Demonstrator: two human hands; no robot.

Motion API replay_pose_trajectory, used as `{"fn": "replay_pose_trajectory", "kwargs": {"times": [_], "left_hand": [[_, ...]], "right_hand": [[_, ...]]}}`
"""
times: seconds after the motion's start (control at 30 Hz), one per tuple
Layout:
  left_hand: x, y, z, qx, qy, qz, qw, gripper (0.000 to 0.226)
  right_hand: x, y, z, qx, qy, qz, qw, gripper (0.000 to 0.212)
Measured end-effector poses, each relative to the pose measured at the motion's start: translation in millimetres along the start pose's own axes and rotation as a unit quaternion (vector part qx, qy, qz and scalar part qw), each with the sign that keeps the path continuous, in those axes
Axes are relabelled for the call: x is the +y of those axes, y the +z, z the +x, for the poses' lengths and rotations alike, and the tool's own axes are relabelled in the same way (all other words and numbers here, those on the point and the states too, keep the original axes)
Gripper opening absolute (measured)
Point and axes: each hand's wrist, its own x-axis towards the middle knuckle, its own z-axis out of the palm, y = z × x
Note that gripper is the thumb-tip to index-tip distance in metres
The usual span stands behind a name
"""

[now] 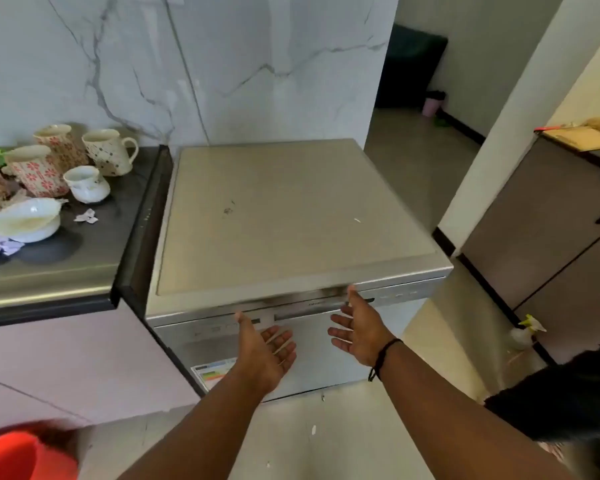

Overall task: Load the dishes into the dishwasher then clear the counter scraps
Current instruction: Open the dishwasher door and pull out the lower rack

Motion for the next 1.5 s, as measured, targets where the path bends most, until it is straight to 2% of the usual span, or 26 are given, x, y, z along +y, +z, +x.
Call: {"fn": "replay_pose_trajectory", "kwargs": {"times": [0.07,0.17,0.3,0.43,0.5,0.63,0.8,1.03,1.17,1.33,1.4,1.47,1.5], "left_hand": [[-7.9,17.3,13.9,0.018,-0.010,-0.072,0.997,0.089],[-14.4,33.6,27.1,0.013,0.022,-0.143,0.989,0.088],[-13.1,47.6,33.5,-0.005,0.056,-0.199,0.978,0.088],[-14.5,55.7,33.8,-0.010,0.081,-0.216,0.973,0.083],[-15.8,54.4,37.3,-0.001,0.085,-0.189,0.978,0.083],[-15.5,49.5,40.2,0.019,0.085,-0.146,0.985,0.086],[-12.9,47.7,37.2,0.016,0.080,-0.122,0.989,0.089],[-13.3,47.3,39.9,0.020,0.071,-0.121,0.990,0.093],[-11.9,56.3,40.6,0.048,0.075,-0.121,0.989,0.097],[-10.4,63.2,44.5,0.095,0.088,-0.123,0.984,0.099],[-13.9,63.9,43.4,0.105,0.093,-0.106,0.984,0.102],[-25.9,60.4,38.5,0.114,0.094,-0.051,0.988,0.111],[-35.4,54.4,33.7,0.112,0.097,-0.012,0.989,0.108]], "right_hand": [[-2.4,-11.5,18.1,-0.029,0.032,0.068,0.997,0.068],[2.7,-17.3,34.2,-0.088,0.034,0.155,0.983,0.069],[8.0,-10.5,44.4,-0.148,0.024,0.240,0.959,0.064],[15.7,-1.9,50.6,-0.161,0.016,0.287,0.944,0.068],[18.0,-0.9,52.7,-0.163,0.019,0.280,0.946,0.068],[19.6,6.0,53.2,-0.111,0.014,0.234,0.966,0.071],[17.9,15.0,50.3,-0.075,0.010,0.203,0.976,0.085],[12.8,13.4,51.3,-0.039,0.019,0.128,0.991,0.088],[12.0,13.9,50.7,-0.022,0.013,0.100,0.995,0.083],[14.2,17.5,51.0,0.003,0.010,0.070,0.997,0.093],[12.7,19.8,45.4,0.013,0.019,0.073,0.997,0.093],[15.0,19.6,37.0,0.019,0.045,0.078,0.996,0.096],[19.1,16.6,31.3,0.017,0.061,0.073,0.995,0.096]]}}
